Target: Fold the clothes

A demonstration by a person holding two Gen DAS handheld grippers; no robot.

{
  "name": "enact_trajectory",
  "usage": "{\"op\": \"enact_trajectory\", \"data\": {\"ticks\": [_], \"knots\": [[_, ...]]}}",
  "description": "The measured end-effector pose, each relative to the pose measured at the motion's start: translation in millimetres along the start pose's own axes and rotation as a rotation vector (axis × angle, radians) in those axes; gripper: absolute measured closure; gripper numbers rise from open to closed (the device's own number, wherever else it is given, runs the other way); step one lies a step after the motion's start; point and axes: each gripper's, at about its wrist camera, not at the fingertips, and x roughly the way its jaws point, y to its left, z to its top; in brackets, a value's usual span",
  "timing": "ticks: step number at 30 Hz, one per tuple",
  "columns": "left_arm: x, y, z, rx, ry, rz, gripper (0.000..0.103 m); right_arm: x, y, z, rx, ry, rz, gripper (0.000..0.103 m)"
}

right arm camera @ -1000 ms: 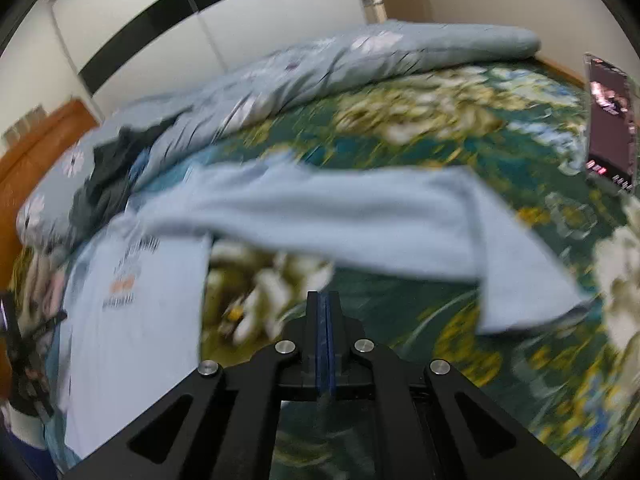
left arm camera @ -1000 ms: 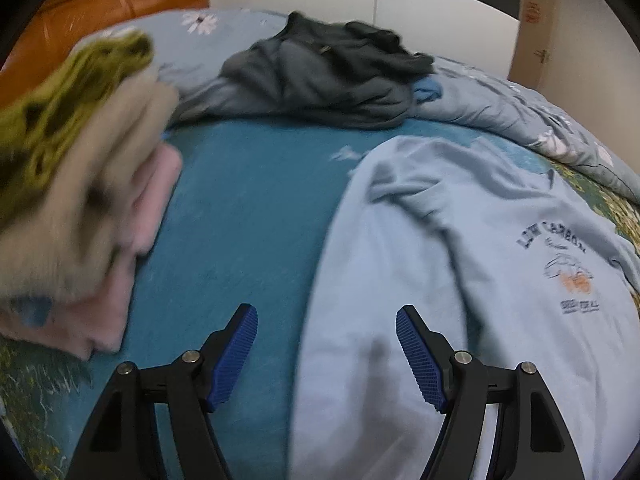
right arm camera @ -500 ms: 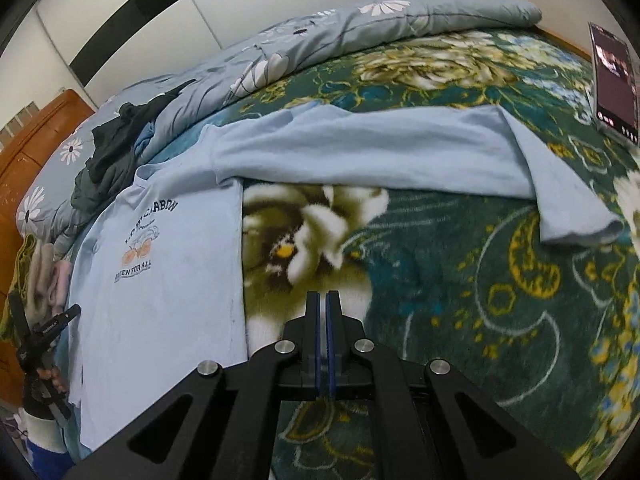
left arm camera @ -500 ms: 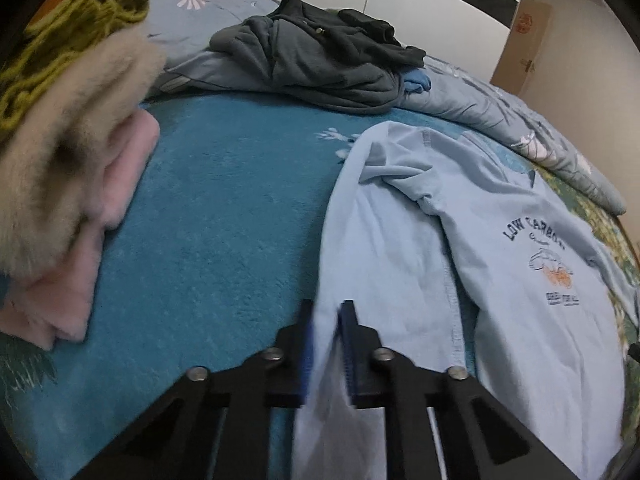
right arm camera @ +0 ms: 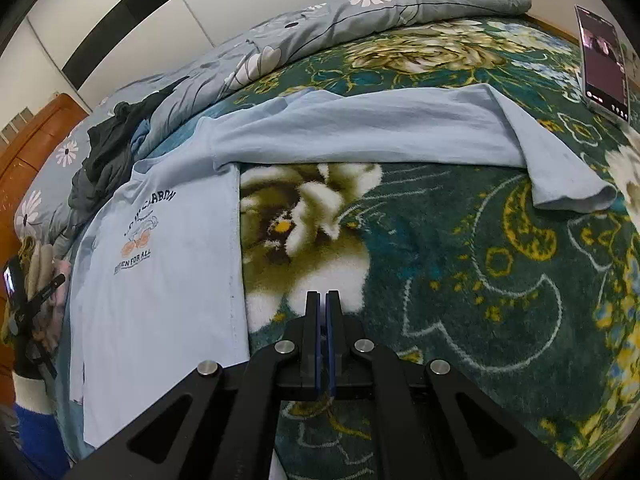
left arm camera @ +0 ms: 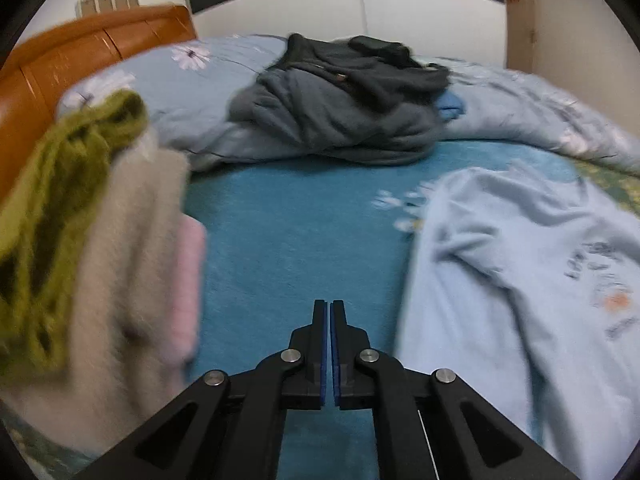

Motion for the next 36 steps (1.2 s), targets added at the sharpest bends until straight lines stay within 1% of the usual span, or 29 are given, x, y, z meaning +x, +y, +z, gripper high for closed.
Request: {"op": "enact_trajectory", "data": {"ticks": [2,4,5,6,8,12,15,17,19,20,21,24,26,28,30,31,33,35,36], "knots": [[3,1,-7,-0.031,0.019,-0.045,0.098,0,-1,-1,0.006,-0.001,0.001,0.102],[5,3,-14,-0.075,0.035,-0.094,0.095,0,0,-1,0.003,0.001,-0.002,0.101],[6,4,-17,-0.099,0.043,-0.119,0.088,0,0,-1,0.001,0.002,-0.004,0.102],[6,5,-21,-0.12,0.051,-0.148,0.079,0,1,-1,-0.002,0.002,-0.006,0.102],[6,6,-28,-0.148,0.067,-0.207,0.068,0,2,-1,-0.008,0.002,-0.009,0.102],[1,5,-43,-0.173,0.091,-0.29,0.068,1,3,-2,-0.004,0.001,-0.012,0.101],[-7,11,-56,-0.235,0.106,-0.398,0.068,1,4,-3,-0.002,0.0,-0.015,0.101],[-11,12,-67,-0.272,0.13,-0.475,0.068,1,4,-4,-0.002,-0.002,-0.016,0.101],[-18,10,-77,-0.27,0.143,-0.512,0.067,1,5,-4,-0.003,-0.003,-0.017,0.101],[-22,7,-81,-0.256,0.141,-0.509,0.067,2,5,-5,-0.003,-0.003,-0.018,0.101],[-26,5,-83,-0.242,0.141,-0.5,0.067,2,5,-5,-0.002,-0.004,-0.018,0.101],[-33,-3,-84,-0.193,0.13,-0.451,0.073,2,6,-5,0.001,-0.005,-0.018,0.101],[-36,-7,-82,-0.16,0.116,-0.409,0.1,2,6,-5,0.002,-0.006,-0.018,0.101],[-41,-10,-76,-0.134,0.092,-0.362,0.101,2,5,-5,0.003,-0.004,-0.015,0.101],[-46,-4,-69,-0.125,0.053,-0.303,0.101,1,6,-6,0.001,-0.003,-0.012,0.101],[-50,-2,-64,-0.105,0.025,-0.234,0.101,0,6,-7,0.0,-0.003,-0.012,0.101],[-58,0,-53,-0.037,-0.036,-0.038,0.101,0,8,-9,-0.003,-0.001,-0.009,0.101],[-58,-3,-47,0.053,-0.06,0.151,0.101,-1,9,-10,-0.008,-0.001,-0.007,0.101],[-58,-4,-45,0.079,-0.061,0.201,0.101,-2,9,-11,-0.01,0.0,-0.005,0.101]]}}
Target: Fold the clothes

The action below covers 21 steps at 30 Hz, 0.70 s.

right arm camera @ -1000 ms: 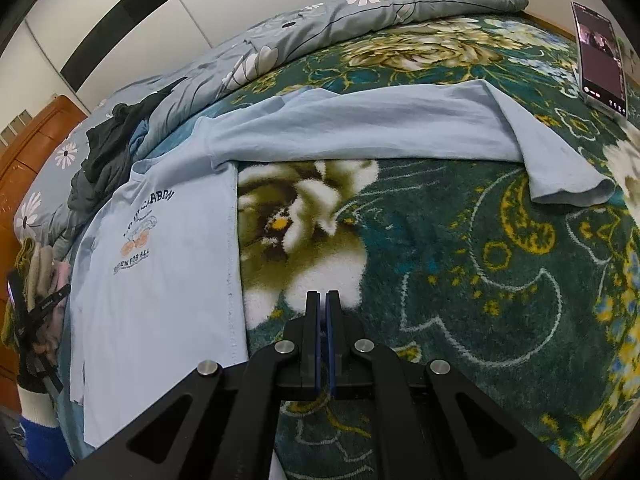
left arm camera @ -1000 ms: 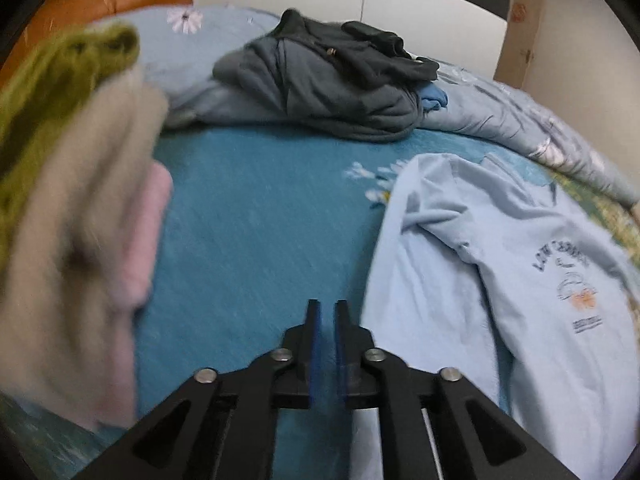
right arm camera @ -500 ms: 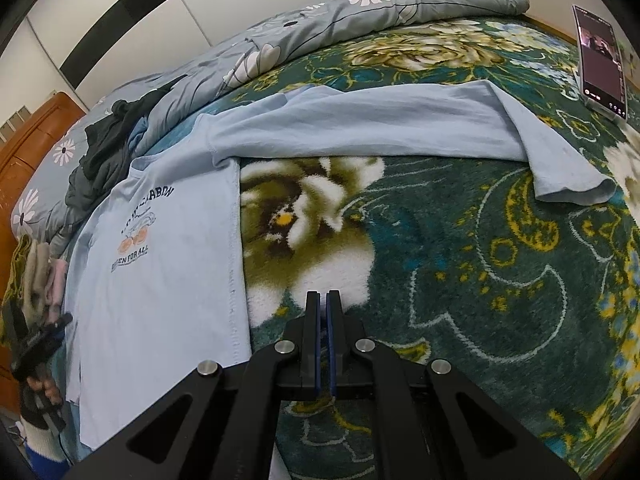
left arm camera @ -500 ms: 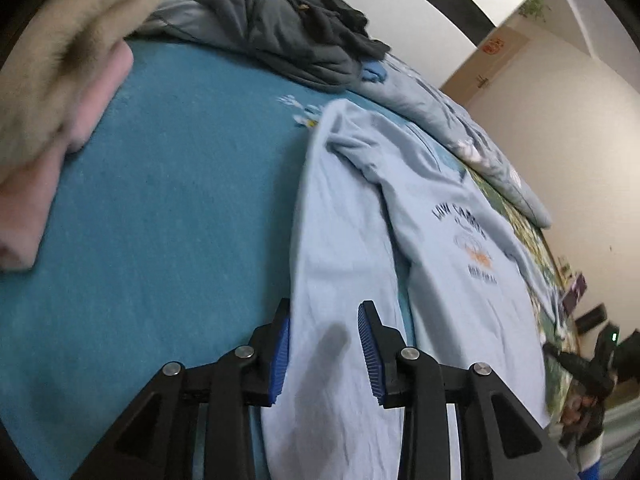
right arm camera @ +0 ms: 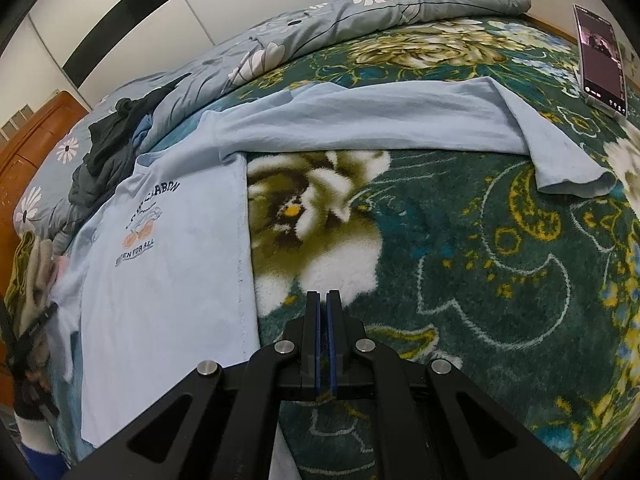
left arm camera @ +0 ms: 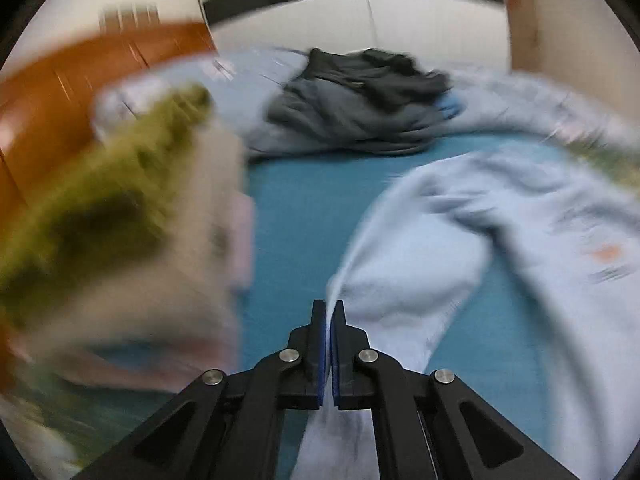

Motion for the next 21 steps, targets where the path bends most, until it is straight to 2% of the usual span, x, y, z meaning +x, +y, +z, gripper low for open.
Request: {"op": "enact_trajectory", "data": {"ticks": [4,5,6,8,11,12,16,17,19,21], "knots": [[2,4,-4,-0.085,0.038,-0.067,0.094,-1,2,-3,0.005,0.004,0.032,0.101],[2,7,-6,-0.105,0.052,-0.071,0.081,-2,4,-4,0.006,0.007,0.045,0.101],[-1,6,-8,-0.117,0.057,-0.08,0.061,-2,5,-6,0.005,0.012,0.059,0.101],[-9,3,-9,-0.131,0.051,-0.106,0.05,-2,7,-10,0.003,0.02,0.083,0.101],[-31,3,-16,-0.134,0.016,-0.169,0.049,-3,8,-18,0.0,0.03,0.115,0.101],[-35,2,-18,-0.144,0.021,-0.229,0.049,-4,9,-20,-0.001,0.034,0.126,0.101],[-42,-18,-35,-0.208,0.114,-0.592,0.049,-8,6,-30,0.014,0.045,0.171,0.1],[-41,-25,-40,-0.209,0.141,-0.639,0.049,-9,5,-34,0.014,0.049,0.18,0.1],[-40,-38,-52,-0.195,0.192,-0.672,0.049,-13,6,-42,0.009,0.055,0.194,0.099],[-40,-47,-62,-0.19,0.238,-0.702,0.049,-18,6,-51,0.004,0.059,0.21,0.092]]}}
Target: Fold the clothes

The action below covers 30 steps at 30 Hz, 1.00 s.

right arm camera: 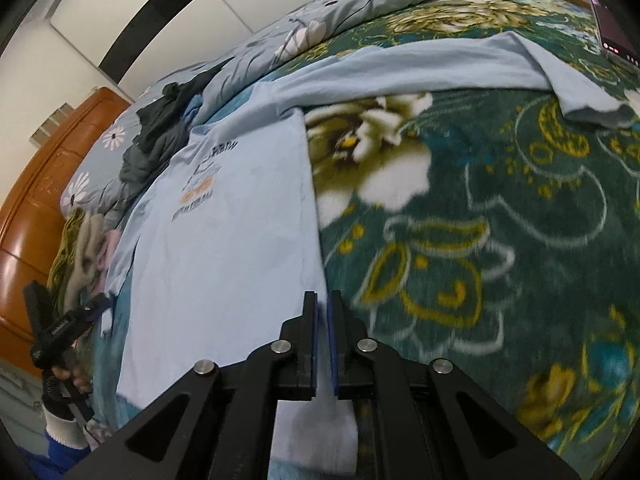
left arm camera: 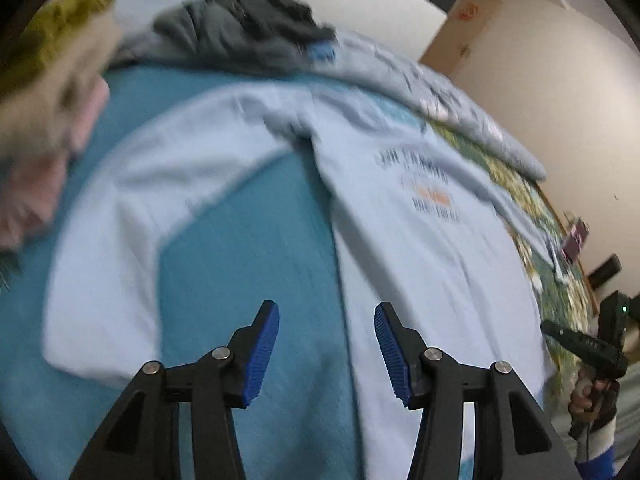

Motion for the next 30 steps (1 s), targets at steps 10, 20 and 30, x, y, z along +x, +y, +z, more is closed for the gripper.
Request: {"op": "enact_trajectory", "data": {"ticks": [10,20,30], "knots": [[0,-13,-47,-0.108,0.159,-0.176,0.051,-20,-16,-36,0.06,-0.012,0.071,0.082],[-5,1,-70,-0.267,0.206,-0.295,0.06,-24,-31,-49,0.131,-0.012,0.193,0.082],[-4,5,-74,-0.266,0.175,-0.259,0.093,-9,-19,-42,0.129,0.004,0.232,0.086]]}}
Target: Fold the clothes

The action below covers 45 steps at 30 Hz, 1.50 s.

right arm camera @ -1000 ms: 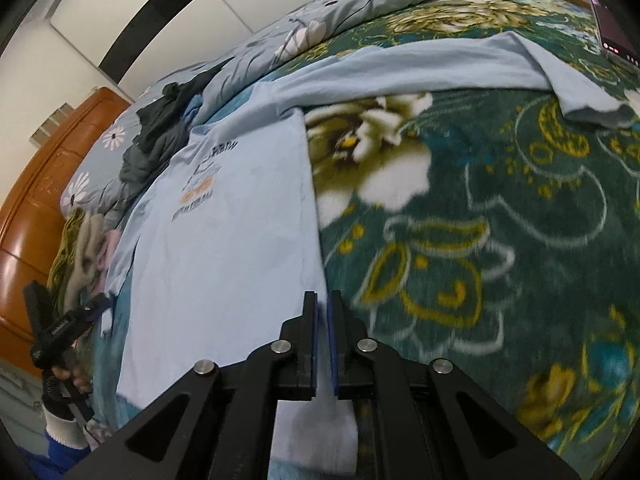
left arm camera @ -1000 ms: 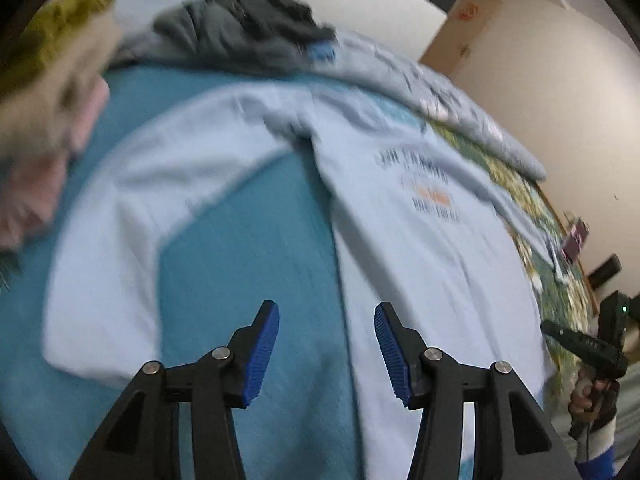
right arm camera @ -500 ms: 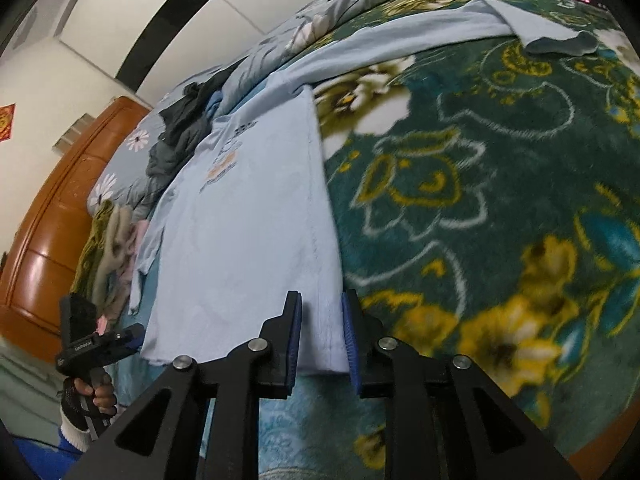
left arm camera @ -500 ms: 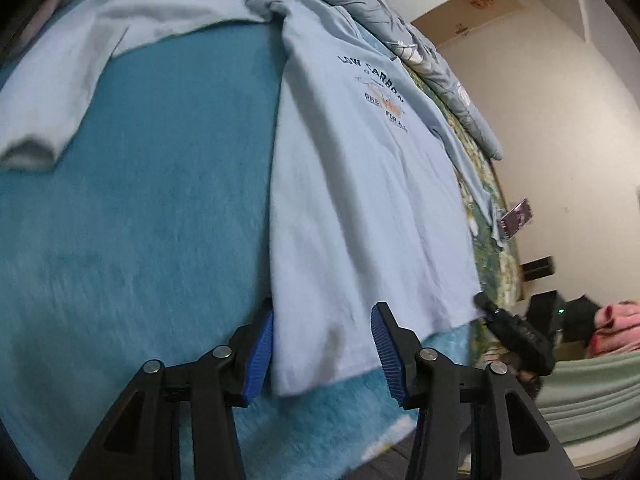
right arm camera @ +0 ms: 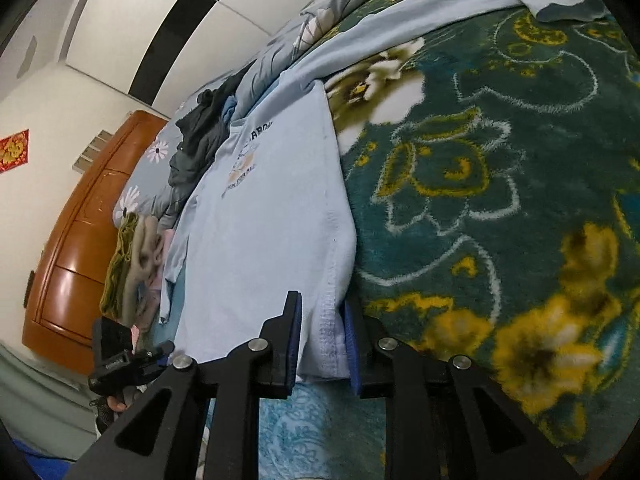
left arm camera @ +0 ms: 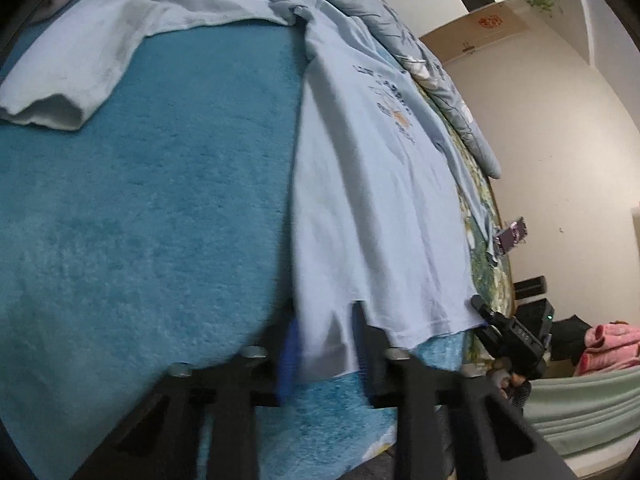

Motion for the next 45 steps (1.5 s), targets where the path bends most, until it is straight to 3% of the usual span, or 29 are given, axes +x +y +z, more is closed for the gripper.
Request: {"op": "enact_trajectory", "data": {"ticks": [1,2,13,23,25,26,27,29,32,35,38,42,45], "knots": [[1,1,-1,-0.005,-0.001,-0.001,0.093,-2,-1,0,0.007,-0.007,-0.006,0.094],[0,1,-2,-0.004,-0.002,-0.002,0.095,-4,-2,0,0.009,-0.015,-0.018,0.095],[20,-31,-34,0.102,0.114,-0.042,0.1,-67,1,13,-0.065,-0.188,-0.169,0.098],[-9,-36,-18,0.16,0.027,-0.021,0.098,-50,-20,2,-0.037,-0.12,-0.24,0.097],[-25,-30,-10,0.153,-0.026,-0.002,0.093,-50,-13,2,-0.067,-0.113,-0.26,0.096],[-34,-25,-5,0.147,-0.056,0.009,0.085,-50,-10,2,-0.086,-0.106,-0.273,0.096],[-45,-19,0,0.131,-0.103,0.037,0.076,-51,-7,2,-0.102,-0.104,-0.288,0.096],[-71,0,12,0.073,-0.229,0.135,0.069,-55,-3,1,-0.124,-0.113,-0.32,0.094],[-102,33,27,-0.033,-0.386,0.337,0.067,-61,0,2,-0.127,-0.141,-0.344,0.094],[-111,63,39,-0.106,-0.443,0.484,0.067,-63,1,4,-0.128,-0.153,-0.365,0.094],[-108,87,47,-0.166,-0.443,0.457,0.064,-62,2,6,-0.129,-0.148,-0.38,0.094],[-103,103,50,-0.244,-0.49,0.3,0.059,-57,4,11,-0.124,-0.138,-0.389,0.094],[-98,107,53,-0.244,-0.501,0.237,0.061,-52,6,14,-0.126,-0.13,-0.391,0.094]]}}
